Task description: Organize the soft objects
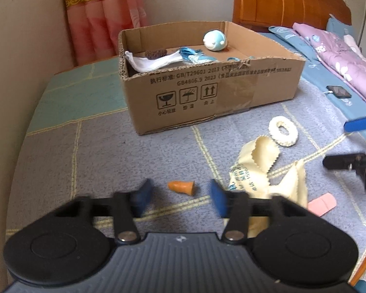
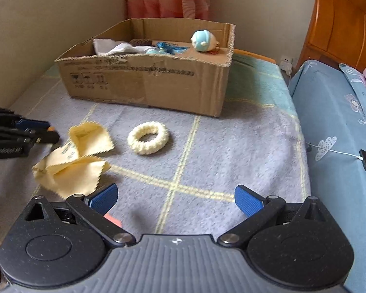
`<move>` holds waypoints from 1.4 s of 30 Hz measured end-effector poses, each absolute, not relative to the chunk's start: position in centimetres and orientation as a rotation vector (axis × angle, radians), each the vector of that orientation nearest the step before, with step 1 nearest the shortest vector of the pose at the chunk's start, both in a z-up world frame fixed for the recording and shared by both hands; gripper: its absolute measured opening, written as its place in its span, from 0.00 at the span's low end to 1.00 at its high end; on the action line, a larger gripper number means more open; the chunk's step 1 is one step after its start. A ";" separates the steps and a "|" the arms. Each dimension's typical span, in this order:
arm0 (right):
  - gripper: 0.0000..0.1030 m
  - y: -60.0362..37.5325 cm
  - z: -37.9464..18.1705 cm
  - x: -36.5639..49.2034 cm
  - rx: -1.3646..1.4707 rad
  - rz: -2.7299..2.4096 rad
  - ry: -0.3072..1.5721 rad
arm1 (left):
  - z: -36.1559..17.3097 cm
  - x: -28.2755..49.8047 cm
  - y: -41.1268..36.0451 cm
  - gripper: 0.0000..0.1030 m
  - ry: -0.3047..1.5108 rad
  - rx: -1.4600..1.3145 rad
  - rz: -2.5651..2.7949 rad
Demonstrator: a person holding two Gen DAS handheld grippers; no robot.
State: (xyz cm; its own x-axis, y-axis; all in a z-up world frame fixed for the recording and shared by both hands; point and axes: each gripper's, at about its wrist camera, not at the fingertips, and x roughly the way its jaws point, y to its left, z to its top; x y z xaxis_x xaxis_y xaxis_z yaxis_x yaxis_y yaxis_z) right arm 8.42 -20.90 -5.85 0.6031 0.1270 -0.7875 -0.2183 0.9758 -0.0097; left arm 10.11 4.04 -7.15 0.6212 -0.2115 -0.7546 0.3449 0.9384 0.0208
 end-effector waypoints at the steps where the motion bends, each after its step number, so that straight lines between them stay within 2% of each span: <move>1: 1.00 -21.0 -5.8 8.7 -0.113 0.193 0.896 | -7.2 10.1 4.1 0.76 0.843 0.171 -0.313; 3: 1.00 -21.0 -5.6 9.5 -0.120 0.187 0.881 | -7.4 10.1 4.2 0.77 0.847 0.160 -0.308; 11: 1.00 -18.2 -6.0 14.0 -0.149 0.220 0.833 | -7.9 10.4 4.6 0.91 0.854 0.132 -0.296; 17: 1.00 -16.9 -8.0 15.8 -0.183 0.192 0.871 | -8.0 10.4 4.6 0.96 0.856 0.132 -0.297; 24: 1.00 -20.2 -8.1 14.3 -0.147 0.224 0.891 | -8.2 10.6 4.7 0.99 0.857 0.134 -0.303; 37: 1.00 -21.0 -8.5 12.1 -0.115 0.182 0.840 | -8.2 10.8 5.2 0.99 0.840 0.157 -0.364; 39: 1.00 -21.0 -8.5 11.9 -0.116 0.184 0.835 | -8.1 10.9 5.3 0.97 0.844 0.157 -0.370; 42: 1.00 -21.1 -8.5 11.8 -0.115 0.185 0.828 | -7.7 10.9 5.5 0.81 0.835 0.143 -0.355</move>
